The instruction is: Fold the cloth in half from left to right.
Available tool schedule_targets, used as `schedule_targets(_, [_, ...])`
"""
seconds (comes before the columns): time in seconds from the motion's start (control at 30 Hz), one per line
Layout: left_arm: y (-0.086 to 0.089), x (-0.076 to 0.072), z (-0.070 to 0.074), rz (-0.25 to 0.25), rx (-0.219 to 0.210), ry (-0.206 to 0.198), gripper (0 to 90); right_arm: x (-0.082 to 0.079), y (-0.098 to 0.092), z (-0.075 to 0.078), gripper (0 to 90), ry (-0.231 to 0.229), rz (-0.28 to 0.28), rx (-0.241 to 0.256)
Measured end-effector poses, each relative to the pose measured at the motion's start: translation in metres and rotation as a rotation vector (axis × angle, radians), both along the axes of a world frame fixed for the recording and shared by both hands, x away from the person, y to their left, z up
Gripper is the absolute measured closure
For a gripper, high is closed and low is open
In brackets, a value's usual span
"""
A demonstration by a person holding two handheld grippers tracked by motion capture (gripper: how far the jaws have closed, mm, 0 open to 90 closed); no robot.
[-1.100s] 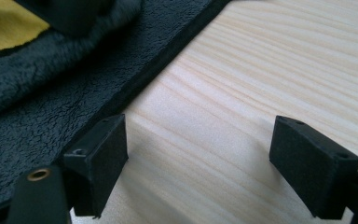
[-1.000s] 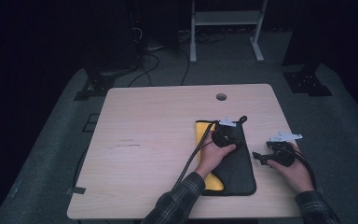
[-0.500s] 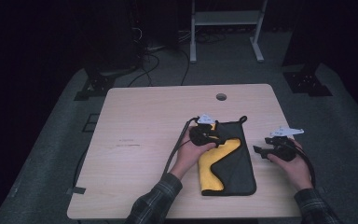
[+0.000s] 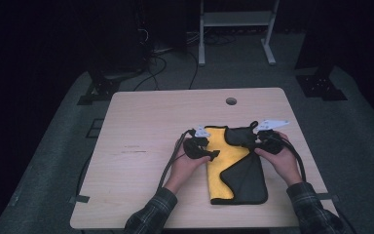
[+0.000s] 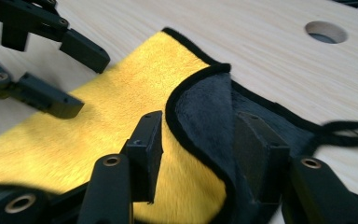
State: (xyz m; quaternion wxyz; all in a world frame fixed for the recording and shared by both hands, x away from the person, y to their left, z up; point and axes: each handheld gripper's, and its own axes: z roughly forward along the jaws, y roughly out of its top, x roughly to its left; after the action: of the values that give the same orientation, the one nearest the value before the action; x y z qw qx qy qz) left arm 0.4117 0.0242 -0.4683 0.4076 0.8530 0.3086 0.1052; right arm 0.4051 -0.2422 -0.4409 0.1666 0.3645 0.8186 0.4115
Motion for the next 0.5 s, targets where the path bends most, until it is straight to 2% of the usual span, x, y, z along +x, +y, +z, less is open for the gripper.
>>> schedule_targets(0.17, [0.003, 0.001, -0.01, 0.015, 0.014, 0.013, 36.7, 0.016, 0.023, -0.012, 49.9, 0.004, 0.03, -0.029])
schedule_targets(0.23, [0.004, 0.001, -0.012, 0.022, -0.006, 0.008, 37.0, 0.021, 0.031, -0.018, 49.7, 0.01, 0.042, -0.06])
schedule_targets(0.33, [0.004, 0.0, -0.012, 0.019, -0.002, -0.004, 37.1, 0.027, 0.041, -0.024, 51.5, 0.021, 0.047, -0.086])
schedule_targets(0.43, [0.004, -0.001, -0.013, 0.022, 0.001, -0.013, 37.0, 0.031, 0.049, -0.028, 60.8, 0.003, 0.046, -0.111])
schedule_targets(0.5, [0.004, -0.002, -0.014, 0.024, -0.002, -0.025, 37.1, 0.034, 0.052, -0.029, 69.7, 0.01, 0.044, -0.14])
